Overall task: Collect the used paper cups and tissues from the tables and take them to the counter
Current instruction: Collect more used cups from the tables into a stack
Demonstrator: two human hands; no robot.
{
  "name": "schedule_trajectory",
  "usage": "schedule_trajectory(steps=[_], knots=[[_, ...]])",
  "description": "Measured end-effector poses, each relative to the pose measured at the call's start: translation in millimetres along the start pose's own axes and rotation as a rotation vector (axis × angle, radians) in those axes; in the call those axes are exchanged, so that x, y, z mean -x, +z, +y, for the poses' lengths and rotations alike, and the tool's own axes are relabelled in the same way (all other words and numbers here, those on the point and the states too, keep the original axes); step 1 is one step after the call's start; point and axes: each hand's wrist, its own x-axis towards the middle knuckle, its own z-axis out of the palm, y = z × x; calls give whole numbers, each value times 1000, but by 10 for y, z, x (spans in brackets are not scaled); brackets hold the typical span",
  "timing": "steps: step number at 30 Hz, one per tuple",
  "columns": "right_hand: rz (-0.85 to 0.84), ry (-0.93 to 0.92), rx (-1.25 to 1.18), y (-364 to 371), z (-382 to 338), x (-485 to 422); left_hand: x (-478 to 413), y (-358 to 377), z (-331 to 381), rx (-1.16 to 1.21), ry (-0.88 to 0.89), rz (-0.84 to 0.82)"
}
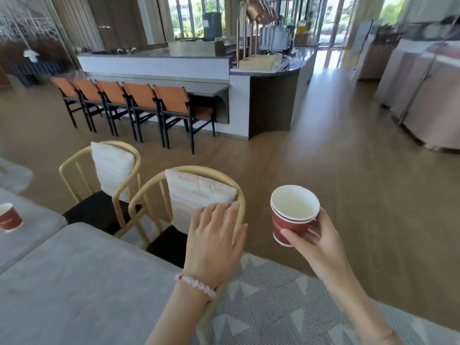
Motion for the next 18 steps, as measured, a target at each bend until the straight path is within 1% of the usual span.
schedule_trajectory(steps=[11,18], knots=[[154,30,28,-1034,266,-755,-1003,834,669,81,135,-1],[216,57,44,-1350,593,-1575,-1791,1512,754,83,198,-8]])
